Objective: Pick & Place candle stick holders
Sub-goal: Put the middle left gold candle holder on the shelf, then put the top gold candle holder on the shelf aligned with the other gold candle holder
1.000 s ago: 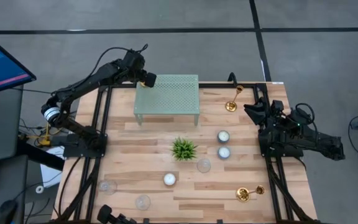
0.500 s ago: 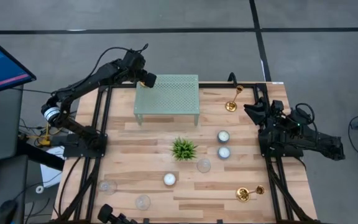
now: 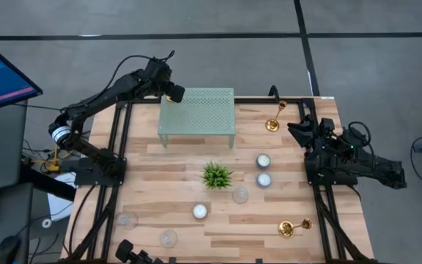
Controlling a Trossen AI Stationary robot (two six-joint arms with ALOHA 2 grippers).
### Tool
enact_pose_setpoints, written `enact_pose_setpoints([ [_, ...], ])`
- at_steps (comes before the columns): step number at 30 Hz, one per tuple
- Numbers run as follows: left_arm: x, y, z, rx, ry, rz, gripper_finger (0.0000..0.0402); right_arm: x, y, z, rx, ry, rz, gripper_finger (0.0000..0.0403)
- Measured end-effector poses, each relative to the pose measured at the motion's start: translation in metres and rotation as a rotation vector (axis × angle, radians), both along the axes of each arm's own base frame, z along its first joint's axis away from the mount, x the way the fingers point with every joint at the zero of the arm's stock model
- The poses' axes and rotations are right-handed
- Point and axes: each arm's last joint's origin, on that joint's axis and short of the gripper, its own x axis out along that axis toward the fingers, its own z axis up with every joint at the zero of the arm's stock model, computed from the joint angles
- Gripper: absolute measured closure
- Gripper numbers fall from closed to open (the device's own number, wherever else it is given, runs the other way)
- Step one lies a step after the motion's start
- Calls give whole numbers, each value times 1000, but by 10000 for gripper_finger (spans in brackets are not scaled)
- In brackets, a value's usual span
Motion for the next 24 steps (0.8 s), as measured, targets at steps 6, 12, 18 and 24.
enact_pose_setpoints([
  [6,0,0,0,30,45,-55,302,0,0,0,0,0,0,300],
  [12,1,0,0,40,70,-115,225,0,0,0,-1,0,0,300],
  [18,-2,-3,5,50,66,-130,153,0,0,0,-1,1,0,300],
  [24,-18,-18,30,124,13,-132,132,0,0,0,-2,0,0,300],
])
